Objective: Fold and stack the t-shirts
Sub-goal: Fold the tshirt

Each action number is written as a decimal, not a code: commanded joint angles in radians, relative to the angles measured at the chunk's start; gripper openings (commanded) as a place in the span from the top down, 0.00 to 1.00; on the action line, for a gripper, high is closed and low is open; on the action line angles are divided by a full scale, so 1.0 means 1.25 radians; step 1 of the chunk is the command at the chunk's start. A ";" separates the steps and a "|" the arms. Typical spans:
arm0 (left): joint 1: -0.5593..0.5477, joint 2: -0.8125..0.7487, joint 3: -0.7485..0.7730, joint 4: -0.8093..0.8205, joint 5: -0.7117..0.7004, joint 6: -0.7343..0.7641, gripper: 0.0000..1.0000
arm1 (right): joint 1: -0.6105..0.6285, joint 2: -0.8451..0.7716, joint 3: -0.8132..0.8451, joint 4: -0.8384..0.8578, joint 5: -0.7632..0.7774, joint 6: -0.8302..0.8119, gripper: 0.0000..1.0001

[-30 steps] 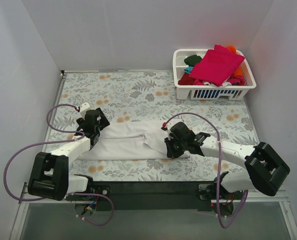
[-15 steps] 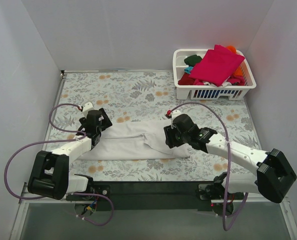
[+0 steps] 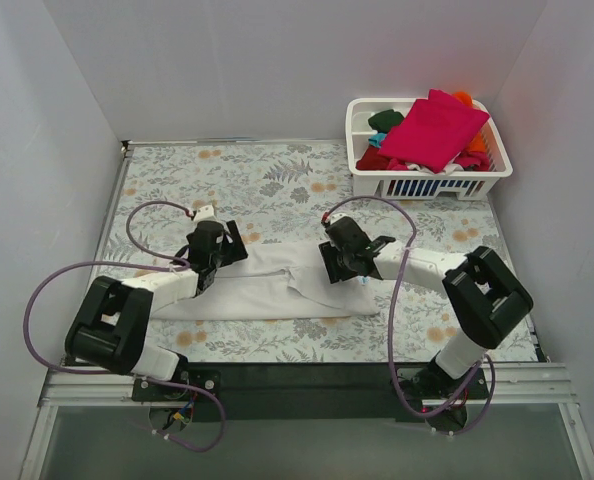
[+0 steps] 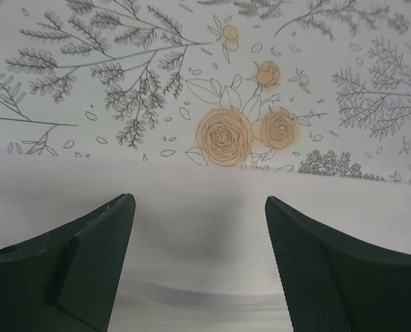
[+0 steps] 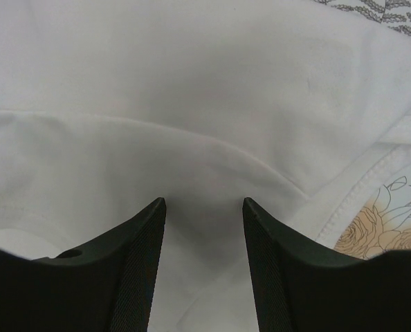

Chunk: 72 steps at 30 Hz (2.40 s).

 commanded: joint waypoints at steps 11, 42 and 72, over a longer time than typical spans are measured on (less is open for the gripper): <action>-0.013 0.143 0.067 -0.070 0.029 -0.088 0.30 | -0.056 0.230 0.222 0.035 -0.033 -0.055 0.56; -0.016 -0.268 -0.016 -0.212 0.105 -0.168 0.29 | -0.175 0.468 0.882 -0.039 -0.291 -0.203 0.52; -0.071 -0.155 -0.095 -0.172 0.181 -0.193 0.29 | -0.134 0.461 0.564 -0.015 -0.222 -0.125 0.52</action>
